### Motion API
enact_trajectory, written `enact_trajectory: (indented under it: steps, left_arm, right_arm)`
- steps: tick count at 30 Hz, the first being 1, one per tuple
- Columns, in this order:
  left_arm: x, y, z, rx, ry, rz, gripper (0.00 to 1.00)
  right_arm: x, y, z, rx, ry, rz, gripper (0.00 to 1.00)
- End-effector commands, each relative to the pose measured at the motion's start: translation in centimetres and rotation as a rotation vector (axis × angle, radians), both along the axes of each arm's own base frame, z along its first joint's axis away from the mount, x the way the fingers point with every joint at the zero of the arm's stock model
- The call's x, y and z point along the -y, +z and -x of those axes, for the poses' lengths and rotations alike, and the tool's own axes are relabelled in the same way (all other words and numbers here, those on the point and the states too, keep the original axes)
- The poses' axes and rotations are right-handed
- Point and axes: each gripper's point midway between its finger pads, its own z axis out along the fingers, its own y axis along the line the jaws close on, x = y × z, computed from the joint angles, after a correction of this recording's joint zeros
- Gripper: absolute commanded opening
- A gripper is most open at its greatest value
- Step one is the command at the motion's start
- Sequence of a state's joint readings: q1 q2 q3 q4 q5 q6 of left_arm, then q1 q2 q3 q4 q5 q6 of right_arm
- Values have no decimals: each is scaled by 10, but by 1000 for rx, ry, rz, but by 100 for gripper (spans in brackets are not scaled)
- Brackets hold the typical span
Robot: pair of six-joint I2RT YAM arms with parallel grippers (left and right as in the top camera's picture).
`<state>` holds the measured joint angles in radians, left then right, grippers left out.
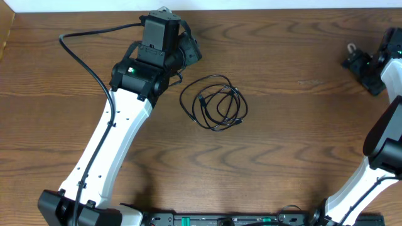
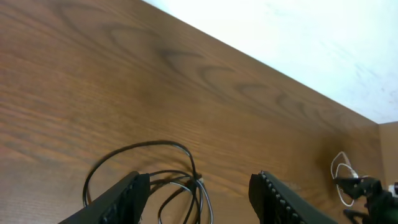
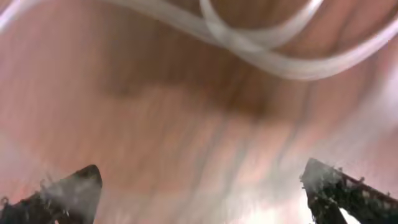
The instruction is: Untangle cables
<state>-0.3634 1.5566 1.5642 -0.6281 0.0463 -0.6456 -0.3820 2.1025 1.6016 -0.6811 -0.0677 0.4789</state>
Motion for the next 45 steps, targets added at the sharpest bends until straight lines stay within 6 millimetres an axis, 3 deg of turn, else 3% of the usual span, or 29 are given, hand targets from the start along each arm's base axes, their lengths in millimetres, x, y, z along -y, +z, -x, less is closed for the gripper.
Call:
enact_trajectory:
  steps: [1, 2, 4, 6, 9, 12, 16, 19, 25, 28, 33, 34, 45]
  left_arm:
    - [-3, -9, 1, -21, -7, -35, 57]
    - [-4, -10, 2, -27, -8, -37, 57]
    - [-3, -12, 3, -25, -34, -61, 57]
    - [1, -12, 5, -8, -110, -100, 57]
    - [18, -12, 12, 16, -288, -132, 57]
    - [29, -19, 20, 0, -386, -134, 58]
    - [34, -50, 33, -95, -504, -171, 58]
    - [33, -87, 47, -203, -628, -245, 58]
    - [68, -131, 64, -257, -941, -130, 58]
    - [69, -153, 55, -213, -1042, -202, 58]
    - [56, -188, 29, -228, -995, -341, 58]
    - [47, -204, 24, -265, -971, -397, 58]
    - [31, -252, 13, -348, -939, -502, 58]
  right_arm:
    - [-31, 38, 11, 31, 30, -128, 99]
    - [-33, 43, 14, 30, 38, -136, 99]
    - [-50, 71, 12, 107, 149, -177, 99]
    - [-76, 123, 1, 298, 340, -221, 99]
    - [-103, 183, 0, 493, 523, -227, 99]
    - [-114, 200, 3, 536, 577, -204, 99]
    - [-139, 199, 8, 527, 655, -243, 99]
    - [-164, 185, 15, 467, 726, -269, 93]
    - [-188, 161, 24, 330, 765, -203, 81]
    - [-202, 155, 26, 288, 792, -168, 80]
    - [-214, 142, 32, 205, 813, -82, 81]
    - [-219, 141, 33, 194, 826, -72, 80]
    - [-240, 138, 38, 184, 885, -74, 78]
